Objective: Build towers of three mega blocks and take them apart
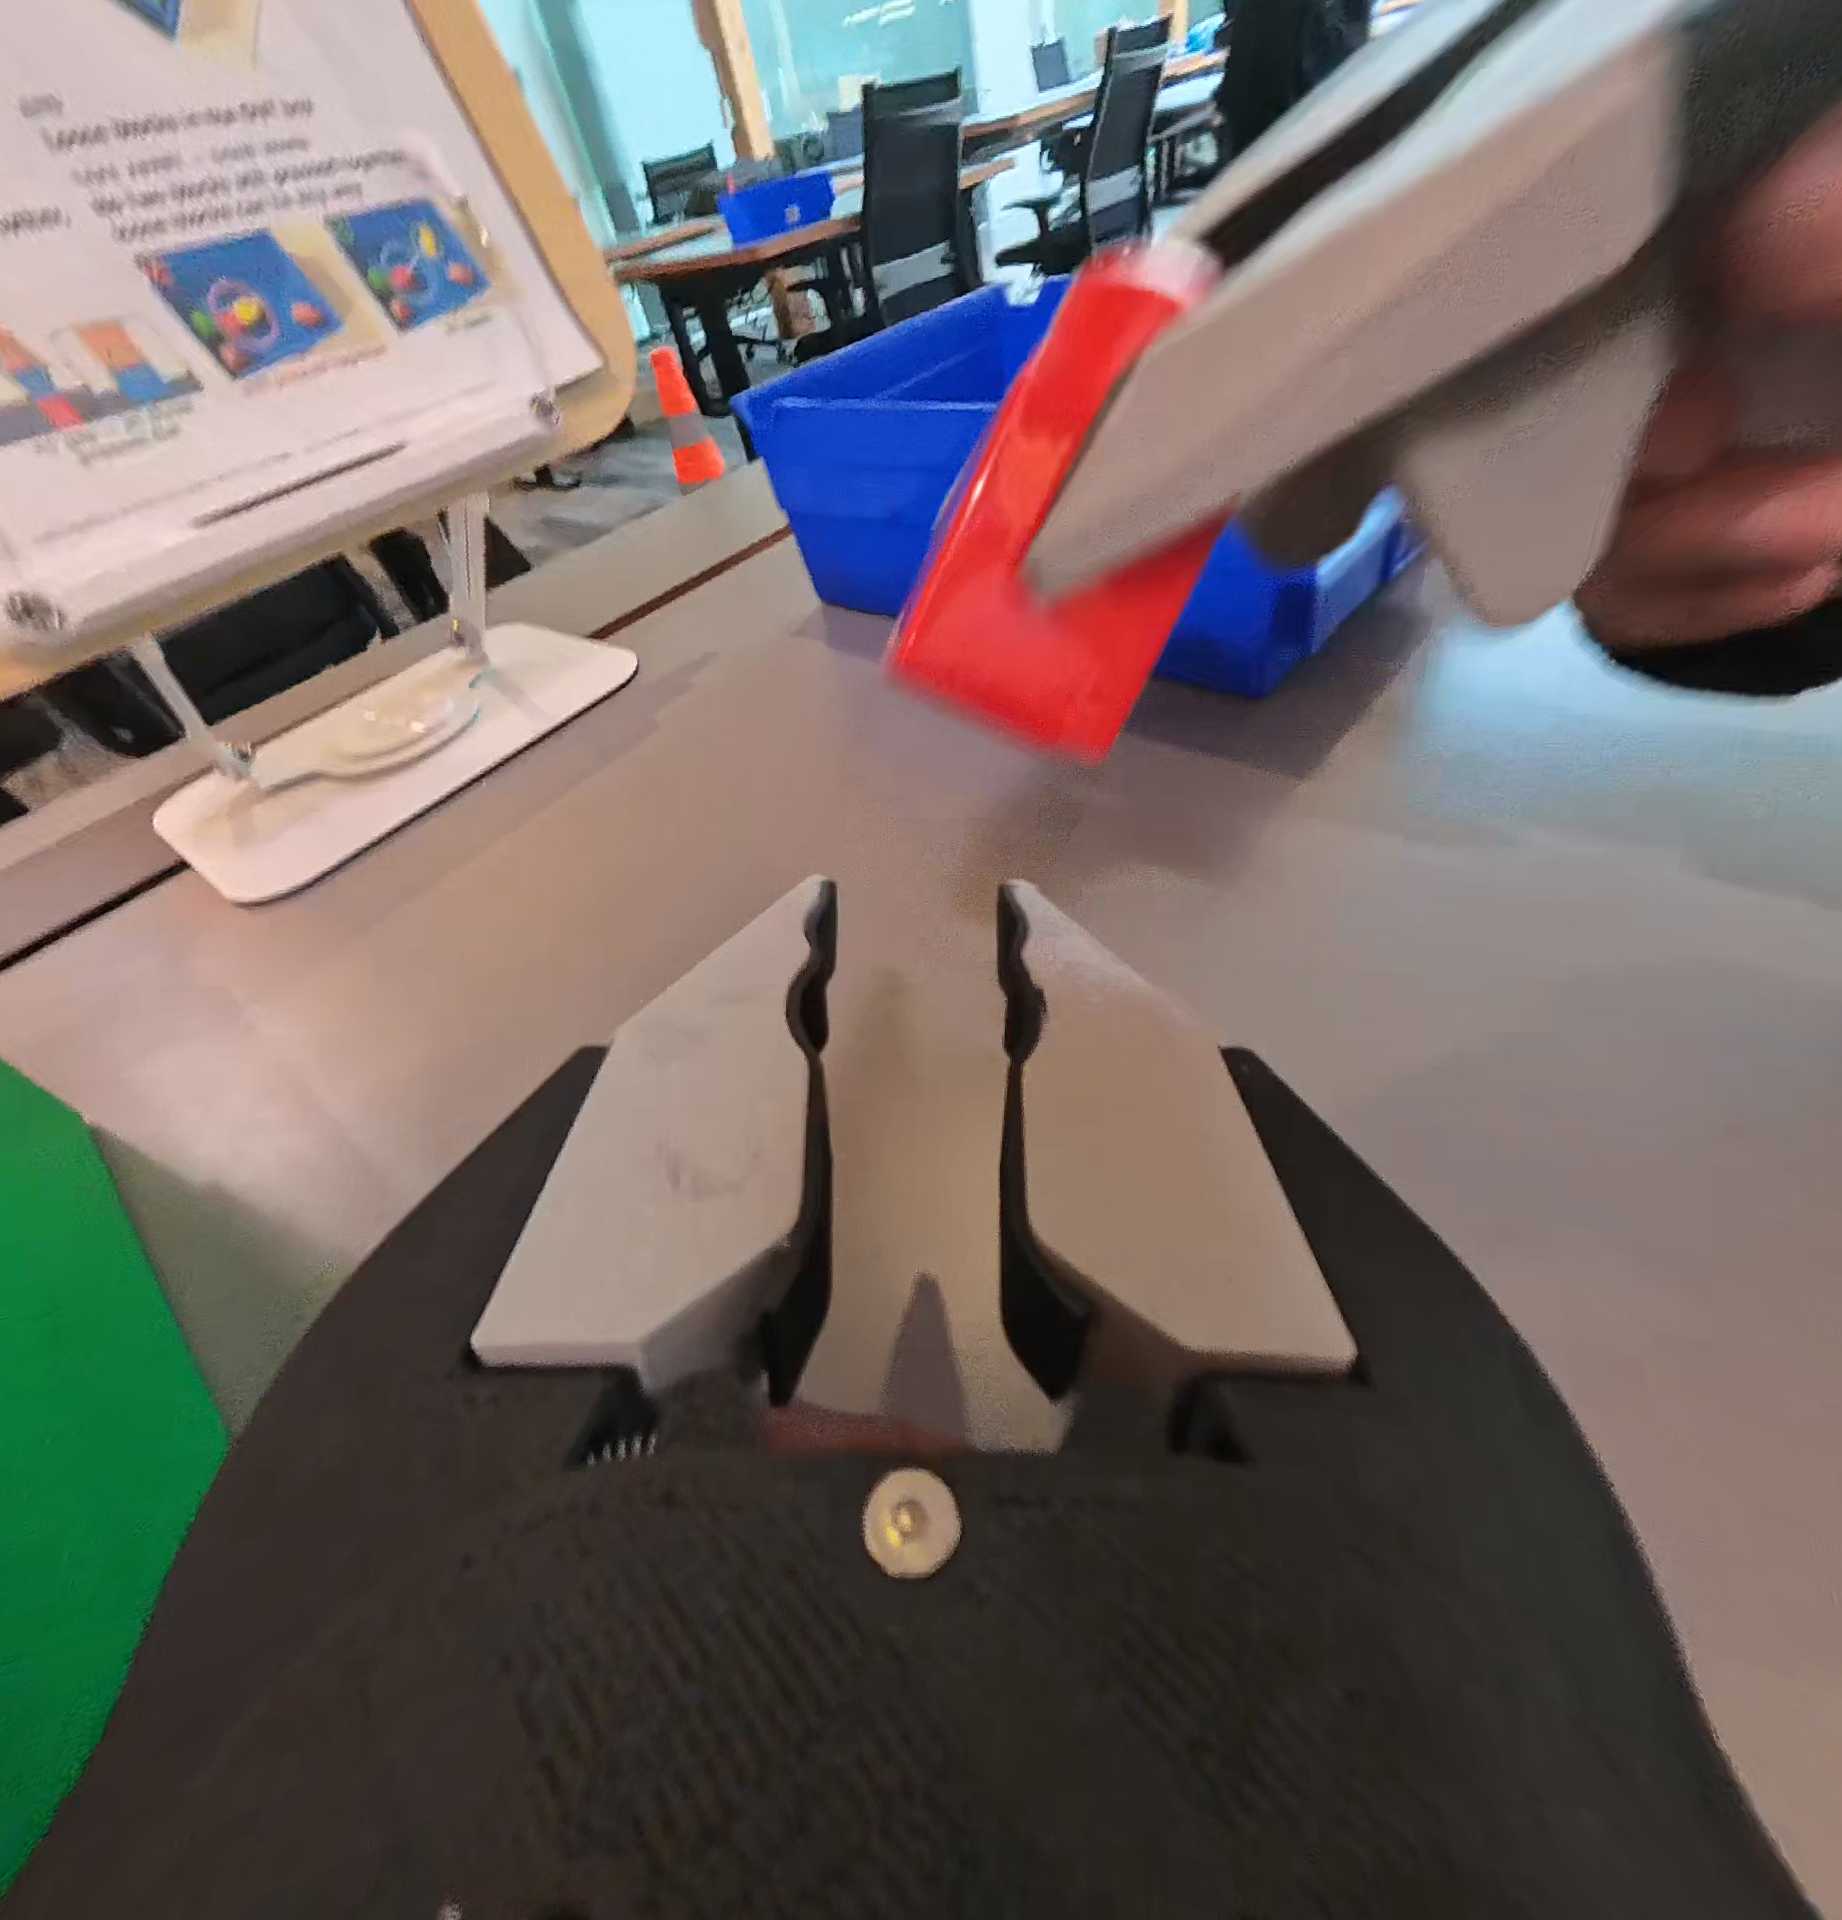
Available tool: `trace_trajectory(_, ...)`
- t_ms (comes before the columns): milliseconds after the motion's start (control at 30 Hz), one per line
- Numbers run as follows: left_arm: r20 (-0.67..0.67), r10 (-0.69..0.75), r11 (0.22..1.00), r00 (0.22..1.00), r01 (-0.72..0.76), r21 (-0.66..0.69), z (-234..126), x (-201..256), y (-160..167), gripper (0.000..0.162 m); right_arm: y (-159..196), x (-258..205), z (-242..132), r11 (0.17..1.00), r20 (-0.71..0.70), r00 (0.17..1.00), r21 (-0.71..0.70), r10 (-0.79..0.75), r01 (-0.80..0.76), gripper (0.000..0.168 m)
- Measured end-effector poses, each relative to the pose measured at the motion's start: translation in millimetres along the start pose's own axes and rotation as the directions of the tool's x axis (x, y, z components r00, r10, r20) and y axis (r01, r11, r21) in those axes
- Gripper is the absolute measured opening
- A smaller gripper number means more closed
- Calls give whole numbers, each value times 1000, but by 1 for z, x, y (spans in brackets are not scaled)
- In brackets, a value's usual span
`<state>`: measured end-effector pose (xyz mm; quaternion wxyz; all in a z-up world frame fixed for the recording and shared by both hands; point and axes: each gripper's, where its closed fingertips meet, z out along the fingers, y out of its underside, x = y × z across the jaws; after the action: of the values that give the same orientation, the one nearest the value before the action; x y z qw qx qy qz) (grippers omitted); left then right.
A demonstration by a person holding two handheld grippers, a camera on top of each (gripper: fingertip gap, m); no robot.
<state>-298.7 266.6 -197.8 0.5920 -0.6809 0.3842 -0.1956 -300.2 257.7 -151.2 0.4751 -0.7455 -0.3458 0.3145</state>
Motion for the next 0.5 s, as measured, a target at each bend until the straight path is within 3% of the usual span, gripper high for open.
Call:
trace_trajectory(133,15,-66,997,998,67,-35,1,-9,8,28,-35,32,-55,987,-151,988,155,-15,39,35)
trace_trajectory(267,13,-28,998,1000,29,-58,3,-5,12,28,-55,94,-134,954,-472,882,262,-4,145,35)
trace_trajectory(400,9,32,996,999,-32,-87,6,1,17,27,-37,157,-195,960,-696,716,230,49,158,35)
trace_trajectory(500,14,49,995,999,-47,-83,6,2,16,27,-2,195,-194,984,-701,705,179,107,28,39)
